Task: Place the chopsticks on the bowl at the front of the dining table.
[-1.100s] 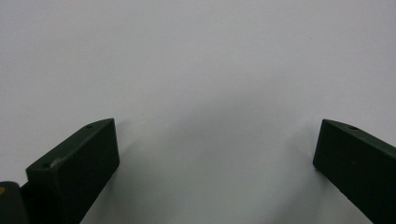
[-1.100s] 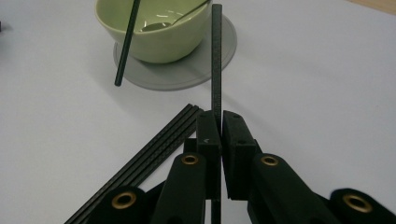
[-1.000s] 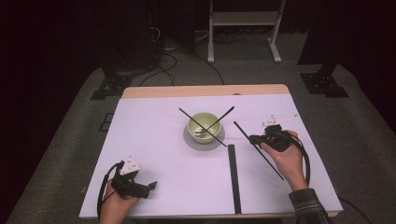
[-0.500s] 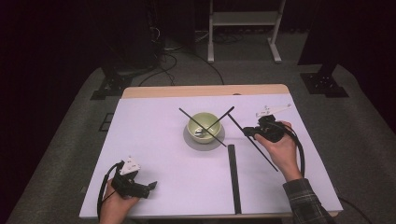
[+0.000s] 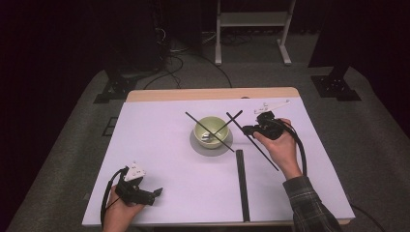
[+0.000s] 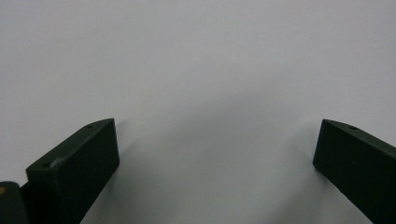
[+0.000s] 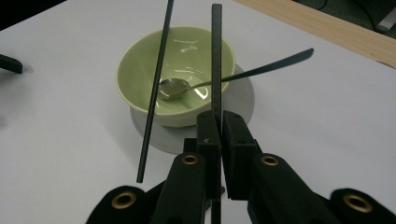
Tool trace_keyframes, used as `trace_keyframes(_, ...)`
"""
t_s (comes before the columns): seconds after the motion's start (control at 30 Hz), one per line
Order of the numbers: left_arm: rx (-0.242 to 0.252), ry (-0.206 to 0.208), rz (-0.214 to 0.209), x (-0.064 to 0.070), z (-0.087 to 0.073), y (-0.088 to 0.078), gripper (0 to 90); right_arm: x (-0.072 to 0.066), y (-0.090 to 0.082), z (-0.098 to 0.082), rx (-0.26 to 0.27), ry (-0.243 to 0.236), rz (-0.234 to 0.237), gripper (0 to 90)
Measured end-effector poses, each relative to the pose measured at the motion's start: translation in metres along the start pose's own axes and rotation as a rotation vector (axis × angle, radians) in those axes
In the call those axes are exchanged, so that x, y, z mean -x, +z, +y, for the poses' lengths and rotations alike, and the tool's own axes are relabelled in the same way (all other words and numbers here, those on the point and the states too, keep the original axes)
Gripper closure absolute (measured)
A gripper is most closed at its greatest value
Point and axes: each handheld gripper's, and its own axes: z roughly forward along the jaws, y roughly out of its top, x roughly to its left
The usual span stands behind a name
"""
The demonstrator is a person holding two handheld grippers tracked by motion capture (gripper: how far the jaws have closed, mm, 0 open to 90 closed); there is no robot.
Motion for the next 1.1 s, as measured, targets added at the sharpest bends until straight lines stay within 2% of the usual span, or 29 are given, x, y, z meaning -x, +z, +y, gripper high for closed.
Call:
trace_keyframes(0.53,-0.002,0.001,-0.001,0.000,0.000,0.000,0.0,-0.010,0.021,0.028,-0.001,-0.023,0.012,86.1)
trace_keyframes(1.1,-0.001,0.002,0.000,0.000,0.000,0.000,0.0,-0.015,0.043,0.049,0.007,-0.019,0.036,86.1)
